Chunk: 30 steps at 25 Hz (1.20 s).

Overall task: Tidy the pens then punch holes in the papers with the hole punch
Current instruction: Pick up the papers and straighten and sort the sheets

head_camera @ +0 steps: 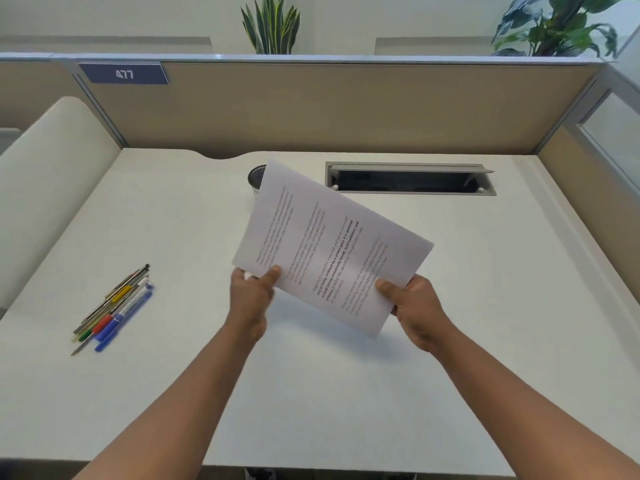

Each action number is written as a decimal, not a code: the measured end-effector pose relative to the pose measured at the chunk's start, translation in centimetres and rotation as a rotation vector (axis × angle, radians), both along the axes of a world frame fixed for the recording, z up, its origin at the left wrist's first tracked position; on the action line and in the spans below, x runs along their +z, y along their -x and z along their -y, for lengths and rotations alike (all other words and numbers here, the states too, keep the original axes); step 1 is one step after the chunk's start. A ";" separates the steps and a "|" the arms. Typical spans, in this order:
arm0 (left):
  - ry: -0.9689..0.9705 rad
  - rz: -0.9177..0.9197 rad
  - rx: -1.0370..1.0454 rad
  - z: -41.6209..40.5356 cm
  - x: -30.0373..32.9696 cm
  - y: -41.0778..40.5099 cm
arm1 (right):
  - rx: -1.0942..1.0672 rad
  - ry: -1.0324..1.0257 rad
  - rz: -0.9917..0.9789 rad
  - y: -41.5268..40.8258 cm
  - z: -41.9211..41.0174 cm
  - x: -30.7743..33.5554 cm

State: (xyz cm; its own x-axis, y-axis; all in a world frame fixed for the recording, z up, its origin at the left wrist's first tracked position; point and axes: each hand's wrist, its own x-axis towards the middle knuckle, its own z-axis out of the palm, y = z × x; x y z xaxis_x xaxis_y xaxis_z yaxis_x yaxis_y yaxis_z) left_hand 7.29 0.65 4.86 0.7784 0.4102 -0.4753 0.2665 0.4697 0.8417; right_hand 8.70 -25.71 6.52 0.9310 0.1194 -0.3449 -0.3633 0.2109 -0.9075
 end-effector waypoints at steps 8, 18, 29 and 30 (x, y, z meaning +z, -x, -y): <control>-0.333 0.165 -0.392 -6.3 1.9 -1.4 | 0.244 0.257 0.092 -1.1 2.6 0.8; -0.267 0.170 -0.391 -4.4 0.9 0.0 | 0.129 0.302 0.147 -0.1 2.2 -0.2; -0.388 0.134 -0.217 3.6 -2.6 3.3 | -0.024 0.582 0.145 2.9 -0.8 -3.9; -0.400 0.128 -0.207 3.6 -2.7 3.5 | -0.018 0.588 0.146 3.0 -0.8 -3.9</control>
State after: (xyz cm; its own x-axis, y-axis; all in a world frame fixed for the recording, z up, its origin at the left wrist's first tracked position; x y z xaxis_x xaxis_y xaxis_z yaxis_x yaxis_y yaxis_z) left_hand 3.83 -2.91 2.13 0.9049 0.3721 -0.2065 0.2029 0.0494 0.9780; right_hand 5.72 -24.93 2.59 0.9739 -0.0691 -0.2164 -0.2270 -0.3365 -0.9139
